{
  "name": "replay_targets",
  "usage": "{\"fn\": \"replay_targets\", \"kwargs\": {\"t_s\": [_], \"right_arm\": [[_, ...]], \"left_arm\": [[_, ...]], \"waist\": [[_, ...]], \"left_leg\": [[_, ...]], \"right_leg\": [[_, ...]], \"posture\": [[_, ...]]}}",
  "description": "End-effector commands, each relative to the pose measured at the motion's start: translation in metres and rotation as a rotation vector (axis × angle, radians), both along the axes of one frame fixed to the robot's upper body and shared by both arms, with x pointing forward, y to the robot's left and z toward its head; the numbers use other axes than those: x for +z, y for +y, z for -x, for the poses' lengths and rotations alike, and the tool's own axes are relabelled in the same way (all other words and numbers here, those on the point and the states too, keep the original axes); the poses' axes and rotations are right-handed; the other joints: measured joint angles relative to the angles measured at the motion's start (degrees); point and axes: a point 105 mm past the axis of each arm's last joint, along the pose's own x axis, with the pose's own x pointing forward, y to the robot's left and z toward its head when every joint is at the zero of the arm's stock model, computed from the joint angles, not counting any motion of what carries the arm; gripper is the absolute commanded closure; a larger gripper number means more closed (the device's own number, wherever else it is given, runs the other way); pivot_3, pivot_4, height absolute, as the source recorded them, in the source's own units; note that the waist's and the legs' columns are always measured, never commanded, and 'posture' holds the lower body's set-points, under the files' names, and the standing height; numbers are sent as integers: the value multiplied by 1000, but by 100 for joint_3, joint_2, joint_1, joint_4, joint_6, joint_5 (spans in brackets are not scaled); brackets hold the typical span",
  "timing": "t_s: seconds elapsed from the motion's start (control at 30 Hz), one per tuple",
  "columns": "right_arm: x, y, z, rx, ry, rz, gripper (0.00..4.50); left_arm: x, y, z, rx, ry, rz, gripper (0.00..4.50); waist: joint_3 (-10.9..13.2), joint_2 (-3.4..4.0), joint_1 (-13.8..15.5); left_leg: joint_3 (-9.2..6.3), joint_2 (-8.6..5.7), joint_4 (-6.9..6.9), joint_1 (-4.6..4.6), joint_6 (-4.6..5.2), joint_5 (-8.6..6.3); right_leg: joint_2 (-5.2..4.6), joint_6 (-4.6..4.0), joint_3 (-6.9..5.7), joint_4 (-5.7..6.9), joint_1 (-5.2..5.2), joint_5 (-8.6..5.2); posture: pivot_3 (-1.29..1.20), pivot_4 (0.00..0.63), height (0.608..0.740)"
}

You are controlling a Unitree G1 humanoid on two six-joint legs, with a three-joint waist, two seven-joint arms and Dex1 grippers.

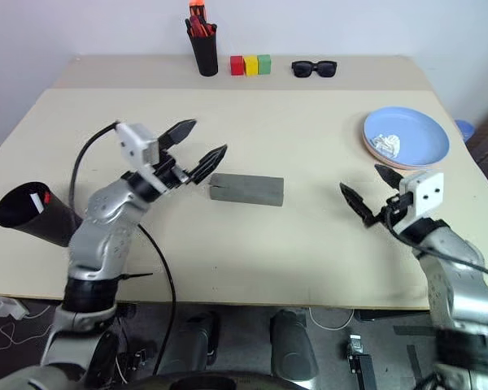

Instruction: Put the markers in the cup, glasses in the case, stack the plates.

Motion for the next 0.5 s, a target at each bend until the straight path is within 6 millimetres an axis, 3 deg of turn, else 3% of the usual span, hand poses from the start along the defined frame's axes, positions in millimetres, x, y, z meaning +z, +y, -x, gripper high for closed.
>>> {"fn": "replay_targets", "kwargs": {"t_s": [0.03, 0.23, 0.5], "right_arm": [[13, -2, 21, -13, -40, 17, 92], [-8, -28, 41, -63, 45, 52, 92], [-29, -49, 60, -70, 97, 61, 92]], "left_arm": [[-5, 13, 26, -3, -18, -1, 0], [-45, 19, 73, -95, 146, -48, 0], [-70, 49, 95, -33, 236, -100, 0]], "waist": [[-1, -2, 13], [-2, -3, 61], [-5, -1, 154]], "left_leg": [[0, 0, -1, 3, 0, 0], [3, 2, 1, 10, 0, -1], [10, 8, -8, 13, 1, -4]], "right_leg": [[0, -1, 0, -5, 6, -1], [-2, -25, 1, -20, 21, -13], [-2, -48, 0, -45, 24, -21]], "posture": [[0, 150, 740], [0, 150, 740], [0, 150, 740]]}}
